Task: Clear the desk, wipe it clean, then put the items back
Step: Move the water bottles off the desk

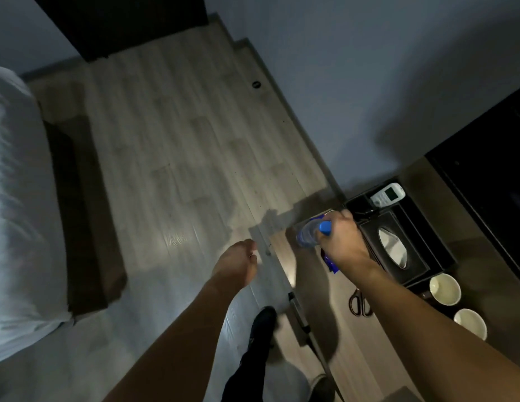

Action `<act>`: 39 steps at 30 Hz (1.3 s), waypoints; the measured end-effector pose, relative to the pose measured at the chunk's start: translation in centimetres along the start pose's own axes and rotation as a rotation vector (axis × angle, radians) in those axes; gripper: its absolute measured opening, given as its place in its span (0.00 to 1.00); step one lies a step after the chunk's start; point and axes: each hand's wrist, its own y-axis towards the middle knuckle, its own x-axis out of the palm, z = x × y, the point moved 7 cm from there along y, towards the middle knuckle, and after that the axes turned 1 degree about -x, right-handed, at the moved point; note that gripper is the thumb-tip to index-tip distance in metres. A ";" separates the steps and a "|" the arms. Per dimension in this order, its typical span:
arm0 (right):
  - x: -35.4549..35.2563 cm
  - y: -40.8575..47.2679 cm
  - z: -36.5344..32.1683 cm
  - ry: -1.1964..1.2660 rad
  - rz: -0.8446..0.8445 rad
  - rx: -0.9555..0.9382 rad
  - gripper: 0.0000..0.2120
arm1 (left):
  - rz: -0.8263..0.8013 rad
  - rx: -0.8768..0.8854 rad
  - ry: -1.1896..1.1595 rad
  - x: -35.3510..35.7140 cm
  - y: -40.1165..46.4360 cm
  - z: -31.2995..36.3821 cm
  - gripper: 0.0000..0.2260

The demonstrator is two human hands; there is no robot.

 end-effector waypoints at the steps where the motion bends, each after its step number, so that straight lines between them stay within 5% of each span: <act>1: 0.2 0.3 0.0 -0.002 -0.004 0.002 0.15 | -0.003 -0.006 0.009 -0.1 0.3 -0.2 0.14; 16: 0.0 -0.5 0.0 0.021 -0.007 0.064 0.23 | -0.046 0.041 0.102 -0.9 1.0 1.1 0.13; 24: -10.7 -11.6 3.4 0.103 0.261 0.027 0.24 | 0.291 0.499 0.153 -4.9 -4.1 17.1 0.20; 31: -16.7 -21.4 11.7 0.169 0.494 0.165 0.25 | 0.308 0.893 0.282 0.1 -11.7 30.4 0.16; 39: -18.6 -35.3 20.9 0.282 0.767 0.569 0.25 | 0.135 1.423 0.464 10.7 -19.2 41.2 0.16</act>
